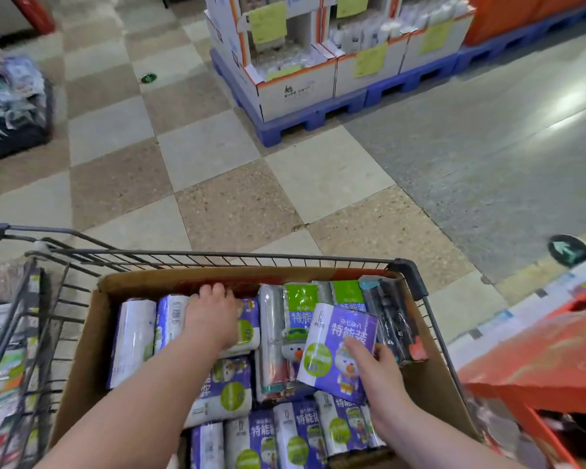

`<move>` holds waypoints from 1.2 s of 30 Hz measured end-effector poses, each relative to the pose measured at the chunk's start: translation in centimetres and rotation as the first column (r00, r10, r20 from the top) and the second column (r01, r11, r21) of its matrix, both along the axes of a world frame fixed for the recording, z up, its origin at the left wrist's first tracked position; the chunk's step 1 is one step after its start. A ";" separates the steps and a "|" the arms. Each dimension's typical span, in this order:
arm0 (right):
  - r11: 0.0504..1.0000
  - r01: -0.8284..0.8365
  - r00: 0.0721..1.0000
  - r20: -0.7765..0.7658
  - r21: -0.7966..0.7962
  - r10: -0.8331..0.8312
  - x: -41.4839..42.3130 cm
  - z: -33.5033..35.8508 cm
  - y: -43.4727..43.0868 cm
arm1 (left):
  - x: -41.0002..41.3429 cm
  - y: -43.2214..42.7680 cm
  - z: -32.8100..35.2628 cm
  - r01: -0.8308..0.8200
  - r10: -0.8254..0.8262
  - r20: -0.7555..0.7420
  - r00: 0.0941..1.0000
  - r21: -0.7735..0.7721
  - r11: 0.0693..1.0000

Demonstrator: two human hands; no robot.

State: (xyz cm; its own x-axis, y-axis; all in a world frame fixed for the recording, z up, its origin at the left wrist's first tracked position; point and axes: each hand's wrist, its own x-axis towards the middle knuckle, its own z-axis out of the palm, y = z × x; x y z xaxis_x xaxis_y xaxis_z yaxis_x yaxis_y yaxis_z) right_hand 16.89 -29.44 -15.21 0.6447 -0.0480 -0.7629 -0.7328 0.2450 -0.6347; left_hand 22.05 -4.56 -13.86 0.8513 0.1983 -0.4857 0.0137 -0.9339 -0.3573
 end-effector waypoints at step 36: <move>0.935 0.328 0.913 0.301 -0.135 -0.277 -14.6 11.6 -2.4 | -12.6 -5.8 10.4 -0.305 0.404 -0.353 0.844 -0.935 -0.179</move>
State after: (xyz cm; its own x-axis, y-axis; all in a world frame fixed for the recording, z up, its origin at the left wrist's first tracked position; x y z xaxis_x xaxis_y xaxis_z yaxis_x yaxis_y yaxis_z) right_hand 2.31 -31.88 -3.57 0.7585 -0.3930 -0.5199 -0.4338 0.2909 -0.8528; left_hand 9.43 -10.39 -3.44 0.8721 -0.1278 -0.4724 0.4541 -0.1484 0.8785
